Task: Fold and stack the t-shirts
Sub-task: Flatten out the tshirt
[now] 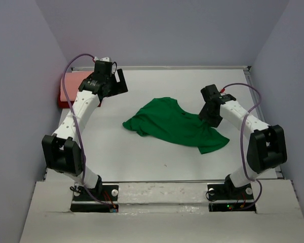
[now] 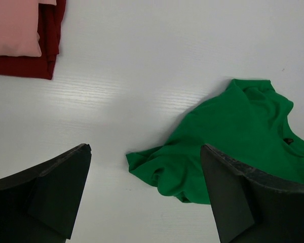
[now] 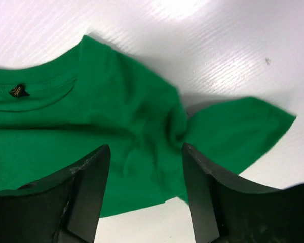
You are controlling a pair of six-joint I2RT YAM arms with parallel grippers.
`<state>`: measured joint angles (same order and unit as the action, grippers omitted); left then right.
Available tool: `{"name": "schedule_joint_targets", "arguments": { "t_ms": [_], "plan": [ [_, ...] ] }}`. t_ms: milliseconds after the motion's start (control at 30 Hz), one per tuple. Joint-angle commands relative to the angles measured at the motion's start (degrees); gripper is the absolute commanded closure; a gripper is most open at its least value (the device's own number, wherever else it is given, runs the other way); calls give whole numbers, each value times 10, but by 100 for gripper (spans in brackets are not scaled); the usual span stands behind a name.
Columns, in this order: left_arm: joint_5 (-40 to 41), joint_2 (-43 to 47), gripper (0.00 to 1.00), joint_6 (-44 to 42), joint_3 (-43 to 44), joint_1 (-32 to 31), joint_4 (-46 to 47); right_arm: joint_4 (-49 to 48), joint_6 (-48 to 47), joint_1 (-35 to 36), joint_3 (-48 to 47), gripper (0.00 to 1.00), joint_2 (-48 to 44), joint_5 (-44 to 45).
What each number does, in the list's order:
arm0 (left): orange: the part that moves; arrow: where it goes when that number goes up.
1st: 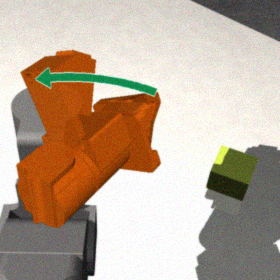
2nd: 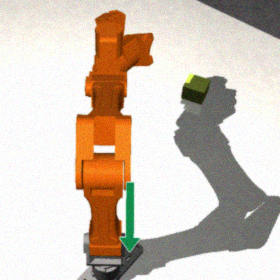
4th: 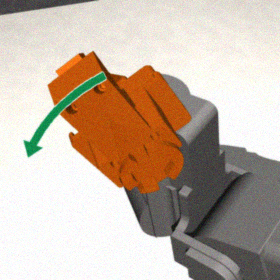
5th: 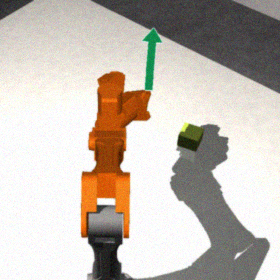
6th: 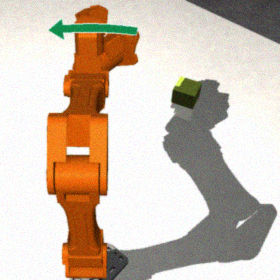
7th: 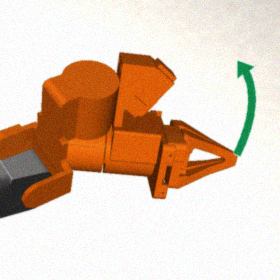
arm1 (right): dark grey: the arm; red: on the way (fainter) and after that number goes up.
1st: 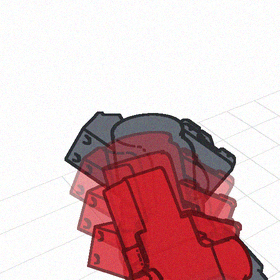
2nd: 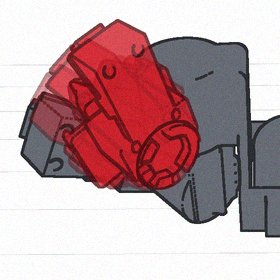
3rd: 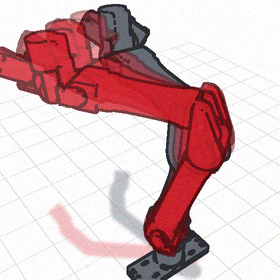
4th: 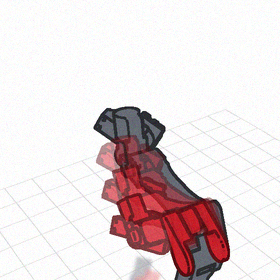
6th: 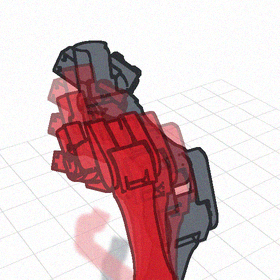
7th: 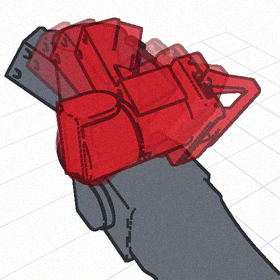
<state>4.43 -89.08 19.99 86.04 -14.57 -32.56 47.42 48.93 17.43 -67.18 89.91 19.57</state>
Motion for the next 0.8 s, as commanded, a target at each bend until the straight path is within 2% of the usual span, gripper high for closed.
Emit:
{"name": "schedule_joint_targets", "arguments": {
  "t_ms": [0, 100, 200, 233, 267, 300, 333, 367, 400, 467, 533, 567, 633, 667, 733, 767],
  "plan": [
    [16, 28, 1, -15, 30, 0, -2, -8, -26, 1, -51, 32, 6, 45],
    [14, 22, 1, -15, 23, 0, 3, 23, -42, 1, -104, 20, 26, 98],
    [3, 13, 1, -12, 26, 0, 5, 47, -76, 1, -178, 20, 64, 99],
    [4, 12, 1, -11, 26, -1, 9, 11, -103, 1, -193, 22, 75, 45],
    [6, 12, 1, -9, 26, -1, 11, -17, -171, 1, -213, 22, 87, 5],
    [8, 8, 1, -9, 27, -1, 16, -43, -195, 1, -234, 26, 128, -88],
    [8, 5, 1, -9, 27, 0, 19, -49, -223, 1, -256, 26, 158, -88],
    [11, 0, 1, -6, 30, -1, 19, -33, -254, 1, -340, 28, 197, -194],
    [9, -13, 1, -3, 33, -1, 18, 8, -251, 1, -386, 28, 277, -234],
    [-10, -25, 1, 1, 41, -1, 15, 30, -255, 1, -463, 39, 343, -323],
    [-16, -31, 1, 7, 40, -3, 21, 45, -252, 6, -545, 55, 387, -331],
    [-12, -30, 1, 8, 40, -5, 25, 55, -260, 6, -608, 66, 430, -342],
    [-8, -34, 1, 5, 42, -5, 25, 99, -276, 6, -686, 64, 475, -356],
    [-6, -37, 1, 2, 52, -5, 22, 121, -289, 6, -731, 56, 528, -357],
    [-6, -47, 1, 1, 61, -4, 13, 176, -310, 6, -832, 46, 572, -356],
    [-6, -48, 1, 0, 64, -5, 12, 179, -315, 6, -836, 43, 584, -357]
  ]
}}
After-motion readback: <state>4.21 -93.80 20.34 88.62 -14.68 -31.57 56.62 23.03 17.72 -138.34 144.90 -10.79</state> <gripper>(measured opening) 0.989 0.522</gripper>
